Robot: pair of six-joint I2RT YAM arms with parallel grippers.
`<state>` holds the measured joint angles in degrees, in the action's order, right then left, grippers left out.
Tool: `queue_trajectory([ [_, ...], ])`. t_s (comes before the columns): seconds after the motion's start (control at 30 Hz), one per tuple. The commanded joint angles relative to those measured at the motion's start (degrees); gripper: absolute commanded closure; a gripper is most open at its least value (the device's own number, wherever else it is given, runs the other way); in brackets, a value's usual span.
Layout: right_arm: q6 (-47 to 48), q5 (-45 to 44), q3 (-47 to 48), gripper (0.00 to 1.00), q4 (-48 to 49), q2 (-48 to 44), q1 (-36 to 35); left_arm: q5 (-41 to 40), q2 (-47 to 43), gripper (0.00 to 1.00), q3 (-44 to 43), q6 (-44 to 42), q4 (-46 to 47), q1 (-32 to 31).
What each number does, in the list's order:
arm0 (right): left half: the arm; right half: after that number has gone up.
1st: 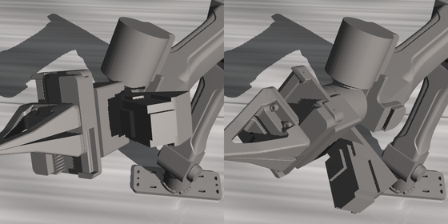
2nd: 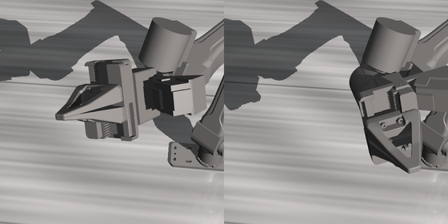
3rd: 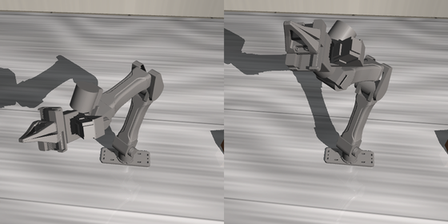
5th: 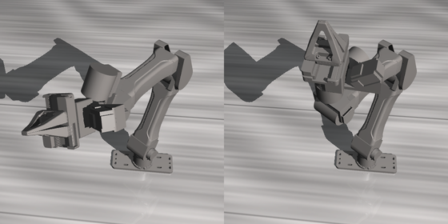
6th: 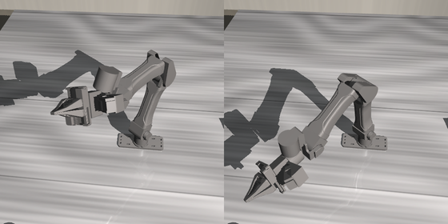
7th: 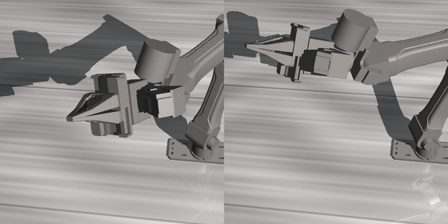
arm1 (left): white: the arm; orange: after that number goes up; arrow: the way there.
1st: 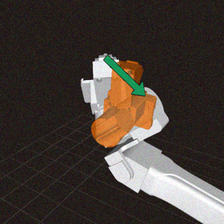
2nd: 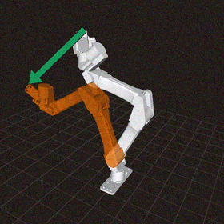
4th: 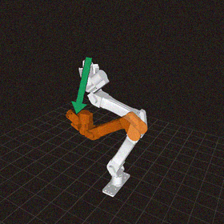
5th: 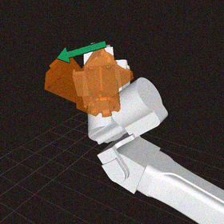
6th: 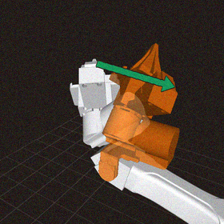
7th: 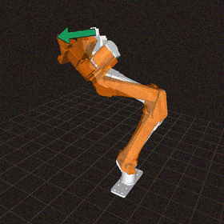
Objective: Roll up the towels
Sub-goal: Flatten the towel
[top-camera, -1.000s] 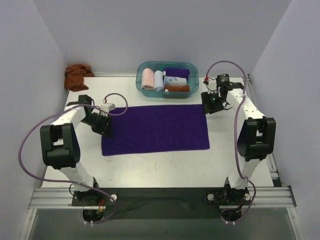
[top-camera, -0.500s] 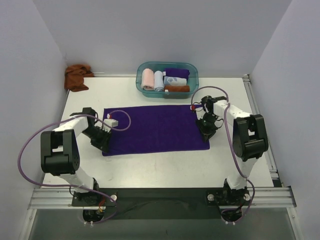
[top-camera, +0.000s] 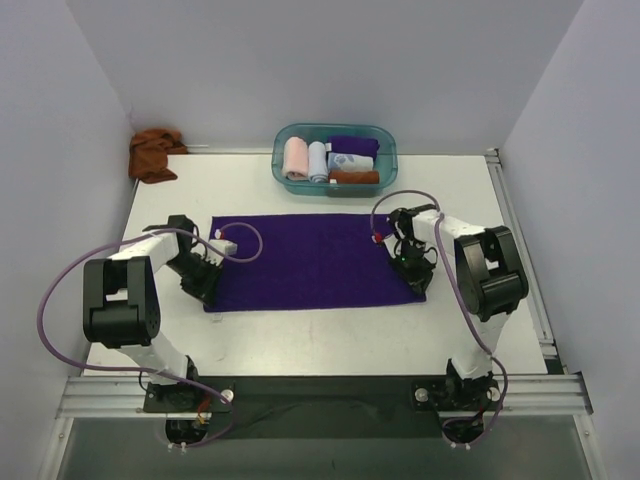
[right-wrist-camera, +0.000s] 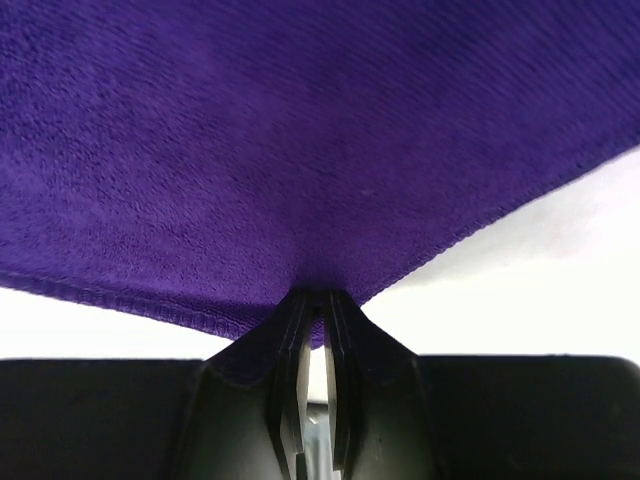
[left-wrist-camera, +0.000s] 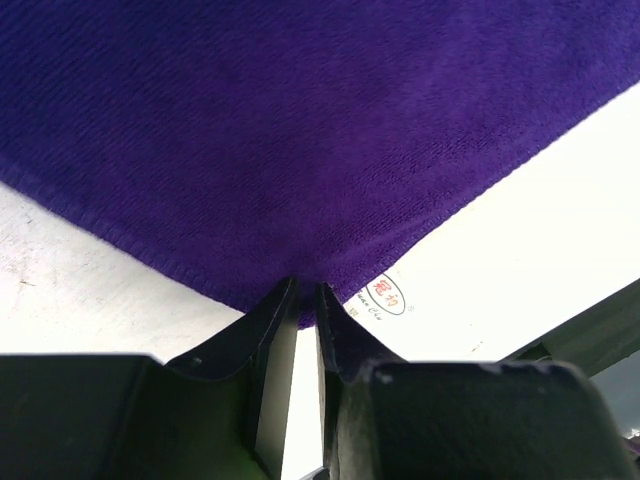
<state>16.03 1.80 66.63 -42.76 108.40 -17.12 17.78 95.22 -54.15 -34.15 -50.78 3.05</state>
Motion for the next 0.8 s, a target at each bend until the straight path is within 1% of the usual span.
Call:
queue_trajectory([
  [0.0,2.9,-7.4,-5.5,0.87,-3.3,-0.6,-0.7,-7.9,2.3,0.76,1.4,-2.8,3.9,0.3],
  [0.17,2.3,-5.9,-6.9,0.82,-4.0,-2.0,-2.2,-6.6,1.6,0.78,1.4,-3.6,2.4,-0.1],
  [0.27,1.6,-3.1,-4.9,0.73,-5.0,-2.8,-4.1,-4.2,0.7,0.78,1.2,-4.1,1.0,-0.8],
  [0.3,1.5,-2.3,-4.0,0.66,-5.5,-3.1,-4.3,-3.5,0.5,0.75,0.6,-4.3,0.4,-0.9],
  [0.33,1.4,-0.5,-1.9,0.62,-6.4,-3.7,-4.3,-1.2,0.2,0.73,0.2,-4.6,-1.2,-0.9],
  [0.37,1.4,0.0,-0.9,0.59,-7.0,-4.2,-4.2,0.1,-0.4,0.69,-0.3,-4.8,-2.0,-0.9],
  [0.4,1.4,1.2,0.2,0.50,-7.8,-4.9,-4.1,1.4,-0.8,0.64,-1.0,-4.8,-2.7,-0.8],
  [0.43,1.5,2.1,1.3,0.45,-8.2,-6.2,-3.4,4.3,-1.3,0.52,-2.8,-4.9,-4.4,-0.7],
  [0.47,1.5,3.1,3.8,0.40,-8.6,-7.0,-2.9,5.8,-2.4,0.47,-3.8,-4.9,-4.9,-0.7],
  [0.5,1.5,4.1,5.1,0.31,-9.1,-7.7,-2.3,8.8,-3.0,0.43,-5.5,-4.5,-5.3,-0.2],
  [0.53,1.5,6.5,6.6,0.20,-9.4,-9.0,-1.5,10.3,-3.4,0.27,-8.7,-3.3,-5.8,0.1],
  [0.57,1.7,7.9,9.8,0.08,-9.6,-9.6,0.4,11.9,-3.6,0.24,-11.0,-2.8,-5.8,0.6],
  [0.6,1.7,9.3,11.3,0.03,-9.7,-10.0,1.8,15.0,-3.6,0.23,-12.8,-2.2,-5.9,1.7],
  [0.63,1.8,11.9,13.2,0.02,-9.5,-10.3,3.2,16.1,-3.2,0.21,-14.8,-0.8,-5.6,2.4],
  [0.67,1.7,12.8,15.1,0.02,-9.4,-9.9,6.1,17.5,-2.2,0.21,-18.9,0.1,-4.9,3.0],
  [0.7,1.5,13.3,19.1,0.05,-9.1,-9.3,7.4,18.4,-1.4,0.21,-20.5,1.3,-3.8,3.6],
  [0.73,1.2,13.5,21.2,0.08,-9.0,-7.1,8.7,19.6,-0.6,0.21,-22.3,4.5,-0.2,4.9],
  [0.77,1.1,13.8,23.0,0.10,-8.8,-5.8,9.9,20.0,1.4,0.21,-24.8,6.0,1.7,5.4],
])
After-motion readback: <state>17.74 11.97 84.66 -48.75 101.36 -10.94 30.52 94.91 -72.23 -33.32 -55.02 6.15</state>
